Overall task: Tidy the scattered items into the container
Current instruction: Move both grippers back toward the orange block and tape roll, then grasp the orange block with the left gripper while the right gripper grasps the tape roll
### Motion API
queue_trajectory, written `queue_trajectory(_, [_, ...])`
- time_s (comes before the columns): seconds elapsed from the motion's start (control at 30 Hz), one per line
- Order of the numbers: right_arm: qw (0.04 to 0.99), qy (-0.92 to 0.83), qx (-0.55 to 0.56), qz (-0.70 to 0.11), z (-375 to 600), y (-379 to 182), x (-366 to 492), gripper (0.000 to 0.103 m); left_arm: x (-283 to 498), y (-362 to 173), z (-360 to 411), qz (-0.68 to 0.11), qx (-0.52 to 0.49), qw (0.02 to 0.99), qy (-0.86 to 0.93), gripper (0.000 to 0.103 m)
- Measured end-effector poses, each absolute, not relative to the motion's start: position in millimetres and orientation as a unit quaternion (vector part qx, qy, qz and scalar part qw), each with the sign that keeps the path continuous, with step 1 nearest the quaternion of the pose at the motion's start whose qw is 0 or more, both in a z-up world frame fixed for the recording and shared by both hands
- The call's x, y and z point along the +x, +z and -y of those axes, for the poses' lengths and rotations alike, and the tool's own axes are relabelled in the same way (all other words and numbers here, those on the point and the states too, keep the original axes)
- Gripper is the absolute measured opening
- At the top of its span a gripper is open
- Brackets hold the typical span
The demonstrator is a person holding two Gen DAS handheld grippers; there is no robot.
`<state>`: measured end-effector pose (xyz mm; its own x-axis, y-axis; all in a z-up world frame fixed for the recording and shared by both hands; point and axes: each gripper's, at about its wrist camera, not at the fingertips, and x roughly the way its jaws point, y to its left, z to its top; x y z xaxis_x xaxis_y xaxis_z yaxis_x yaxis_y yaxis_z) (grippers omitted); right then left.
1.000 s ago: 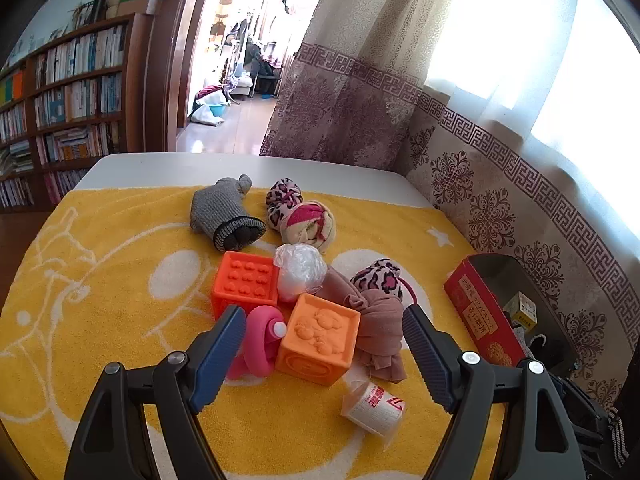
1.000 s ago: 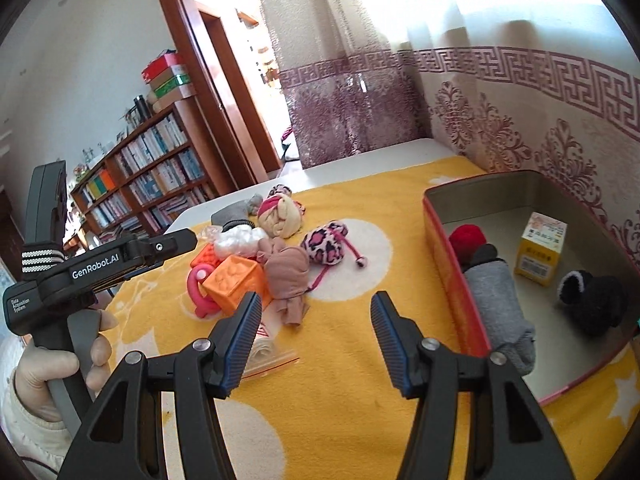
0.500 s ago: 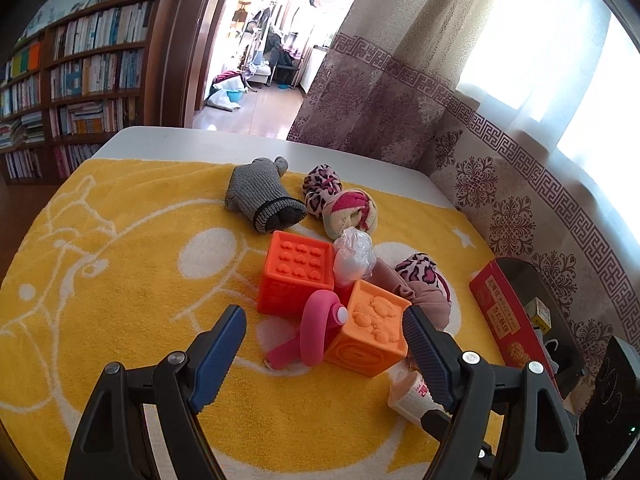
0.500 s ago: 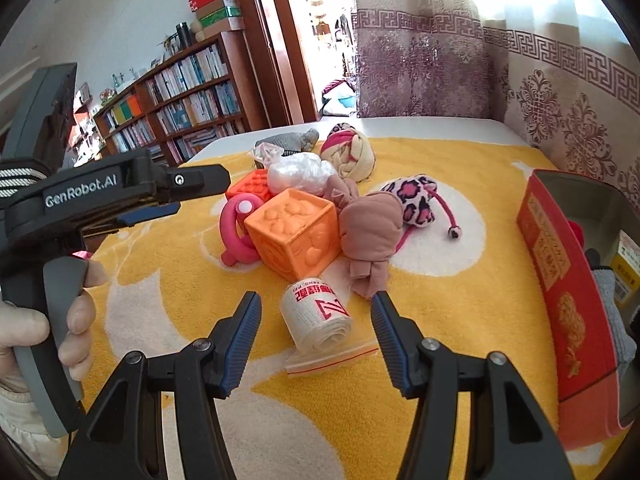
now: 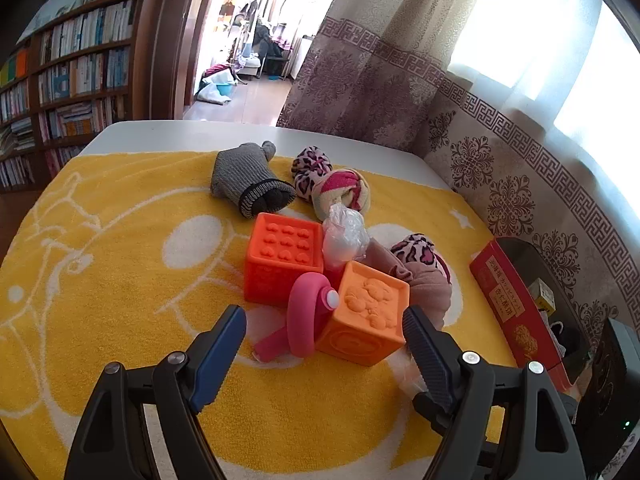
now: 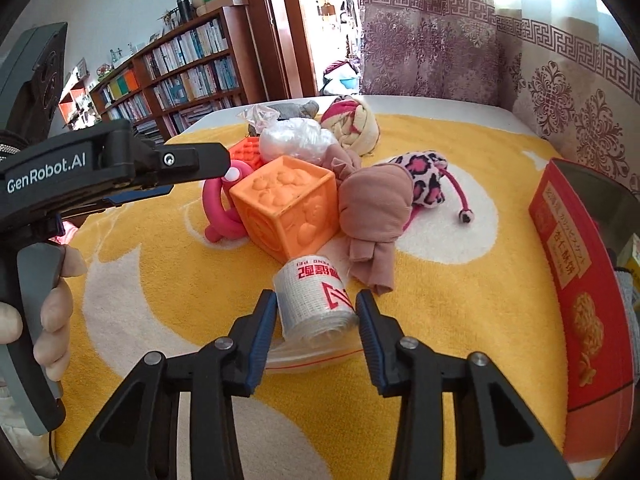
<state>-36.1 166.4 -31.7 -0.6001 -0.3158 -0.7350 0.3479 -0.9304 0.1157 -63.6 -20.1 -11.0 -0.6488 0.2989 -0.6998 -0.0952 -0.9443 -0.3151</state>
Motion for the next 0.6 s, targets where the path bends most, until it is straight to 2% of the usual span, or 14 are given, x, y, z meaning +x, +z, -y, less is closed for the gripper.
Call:
queue_trajectory(0.23, [0.127,-0.911,0.392,0.015,-199.0,-26.2,-35.5,0.044,-62.7,-20.5,-6.1,0.089,-0.416,0.146,0.893,0.082])
queue_trajectory(0.6, [0.135,-0.905,0.396,0.069,-216.1,-29.8,-38.8,0.044,-58.2,-13.4,-9.2,0.07,-0.4,0.167,0.898,0.082])
